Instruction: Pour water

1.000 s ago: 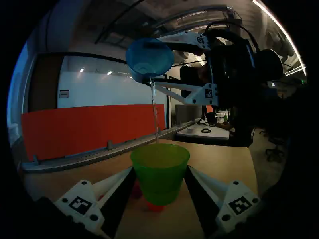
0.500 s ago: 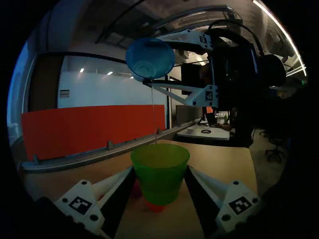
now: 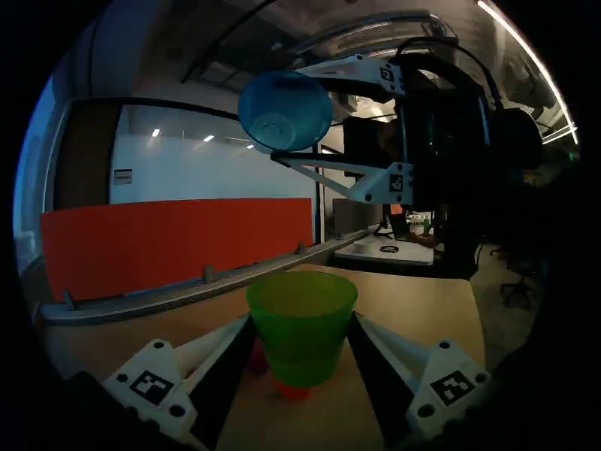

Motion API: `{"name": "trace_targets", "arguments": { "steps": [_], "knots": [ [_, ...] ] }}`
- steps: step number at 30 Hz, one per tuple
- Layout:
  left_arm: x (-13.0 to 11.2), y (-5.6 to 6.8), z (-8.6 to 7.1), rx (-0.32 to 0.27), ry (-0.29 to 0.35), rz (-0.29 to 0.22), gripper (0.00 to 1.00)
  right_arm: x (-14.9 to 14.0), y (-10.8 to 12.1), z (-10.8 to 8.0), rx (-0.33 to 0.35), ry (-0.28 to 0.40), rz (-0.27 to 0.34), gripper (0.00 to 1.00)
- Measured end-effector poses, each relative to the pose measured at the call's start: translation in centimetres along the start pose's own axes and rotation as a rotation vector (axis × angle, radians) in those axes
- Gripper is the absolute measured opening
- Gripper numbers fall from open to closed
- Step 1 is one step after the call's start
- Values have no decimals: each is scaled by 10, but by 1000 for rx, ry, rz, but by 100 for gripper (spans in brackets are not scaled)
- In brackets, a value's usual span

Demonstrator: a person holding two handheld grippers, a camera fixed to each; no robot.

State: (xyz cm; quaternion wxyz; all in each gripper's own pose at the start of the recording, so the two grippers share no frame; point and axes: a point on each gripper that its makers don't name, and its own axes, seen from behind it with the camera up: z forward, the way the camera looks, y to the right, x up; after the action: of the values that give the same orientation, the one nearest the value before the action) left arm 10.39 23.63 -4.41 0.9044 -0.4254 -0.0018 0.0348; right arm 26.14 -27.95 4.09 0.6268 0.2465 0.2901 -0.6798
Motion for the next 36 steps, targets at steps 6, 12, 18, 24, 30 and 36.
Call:
{"name": "trace_targets", "arguments": {
  "steps": [6,12,18,24,30,36],
  "knots": [
    [1,0,0,1,1,0,81,-1,0,-2,0,1,22,89],
    [1,1,0,1,2,-1,81,-5,0,-3,8,4,94,89],
    [1,-1,0,3,1,2,81,-8,-2,-5,11,5,175,89],
    [1,-3,-1,5,0,4,81,-9,0,-10,4,13,306,88],
    [2,-4,-1,9,-1,8,81,-8,2,-15,6,26,457,88],
    [2,-5,-1,11,-1,8,82,-6,-5,-18,14,29,575,89]
  ]
}}
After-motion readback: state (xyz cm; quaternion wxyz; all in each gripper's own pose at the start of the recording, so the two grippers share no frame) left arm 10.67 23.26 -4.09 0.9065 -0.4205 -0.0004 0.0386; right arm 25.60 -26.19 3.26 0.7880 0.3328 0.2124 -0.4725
